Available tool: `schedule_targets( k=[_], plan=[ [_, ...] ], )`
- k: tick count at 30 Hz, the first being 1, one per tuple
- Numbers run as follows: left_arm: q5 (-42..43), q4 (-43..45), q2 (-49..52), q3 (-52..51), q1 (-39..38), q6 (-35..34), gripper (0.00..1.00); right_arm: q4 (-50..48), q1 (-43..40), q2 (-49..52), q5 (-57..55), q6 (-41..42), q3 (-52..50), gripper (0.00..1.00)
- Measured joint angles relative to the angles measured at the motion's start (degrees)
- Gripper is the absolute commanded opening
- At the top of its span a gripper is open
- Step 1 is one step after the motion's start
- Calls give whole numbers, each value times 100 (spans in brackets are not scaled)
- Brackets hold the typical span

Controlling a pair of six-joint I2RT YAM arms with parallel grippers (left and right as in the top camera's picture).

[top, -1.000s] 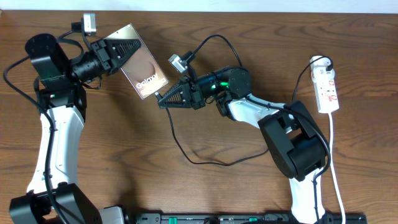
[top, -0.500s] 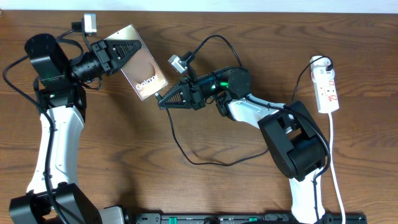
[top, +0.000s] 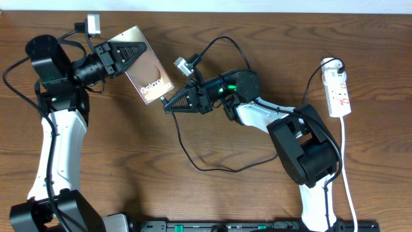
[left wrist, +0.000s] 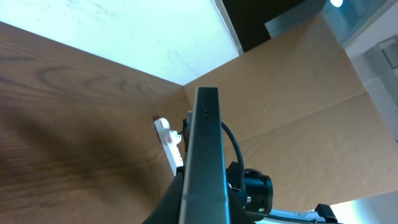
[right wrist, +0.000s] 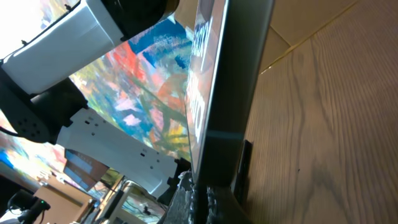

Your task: Plug charger to phone and switch on socket

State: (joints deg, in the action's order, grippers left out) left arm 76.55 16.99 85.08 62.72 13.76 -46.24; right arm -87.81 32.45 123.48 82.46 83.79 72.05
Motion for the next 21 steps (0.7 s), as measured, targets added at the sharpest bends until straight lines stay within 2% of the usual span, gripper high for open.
schedule_targets(
  k=[21],
  plan=[
    [11, 0, 0, 0, 0, 66, 7, -13, -2, 0, 0, 144, 0, 1]
  ],
)
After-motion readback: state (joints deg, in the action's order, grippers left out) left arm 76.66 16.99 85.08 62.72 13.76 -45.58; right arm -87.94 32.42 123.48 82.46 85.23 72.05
